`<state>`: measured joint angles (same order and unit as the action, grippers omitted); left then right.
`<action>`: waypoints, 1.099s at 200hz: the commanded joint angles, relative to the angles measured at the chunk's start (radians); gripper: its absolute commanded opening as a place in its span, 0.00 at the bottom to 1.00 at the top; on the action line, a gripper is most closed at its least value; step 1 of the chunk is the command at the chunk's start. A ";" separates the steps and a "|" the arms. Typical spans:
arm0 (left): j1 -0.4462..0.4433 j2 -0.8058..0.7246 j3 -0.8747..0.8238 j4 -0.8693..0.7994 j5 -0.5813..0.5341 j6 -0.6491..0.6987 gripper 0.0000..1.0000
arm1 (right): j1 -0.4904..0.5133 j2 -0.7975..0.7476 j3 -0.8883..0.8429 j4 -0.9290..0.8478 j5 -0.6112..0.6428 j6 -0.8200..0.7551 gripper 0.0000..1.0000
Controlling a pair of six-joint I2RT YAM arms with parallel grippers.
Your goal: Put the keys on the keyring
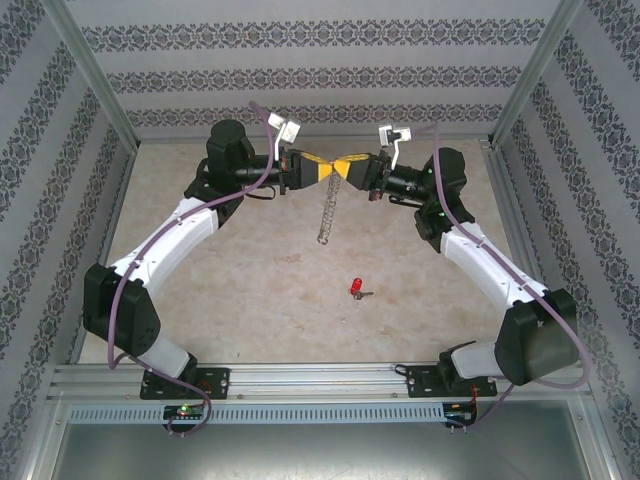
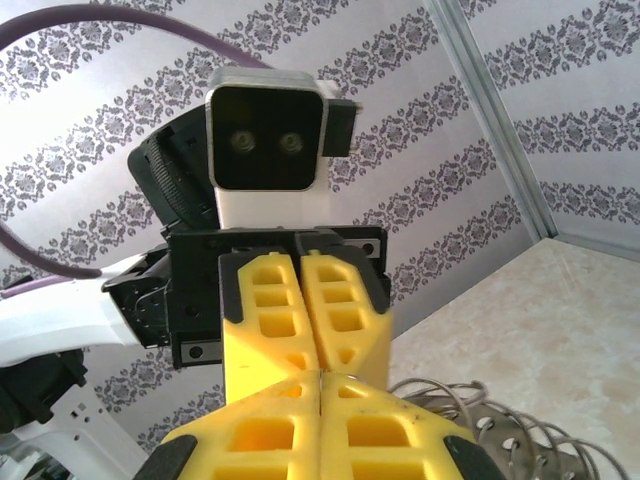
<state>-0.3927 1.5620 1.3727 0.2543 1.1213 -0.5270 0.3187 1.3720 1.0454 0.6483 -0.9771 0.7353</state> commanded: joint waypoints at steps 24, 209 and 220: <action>-0.006 -0.006 0.048 -0.070 -0.030 0.086 0.00 | -0.007 0.007 0.018 0.040 -0.009 0.011 0.15; -0.045 0.098 0.464 -1.079 -0.166 0.783 0.00 | 0.015 -0.034 -0.022 -0.066 -0.132 0.013 0.33; -0.048 0.098 0.466 -1.080 -0.169 0.785 0.00 | 0.020 -0.027 -0.021 -0.065 -0.133 0.013 0.32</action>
<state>-0.4259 1.6707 1.7943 -0.7948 0.9501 0.2111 0.3256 1.3228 0.9924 0.5755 -1.0832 0.7677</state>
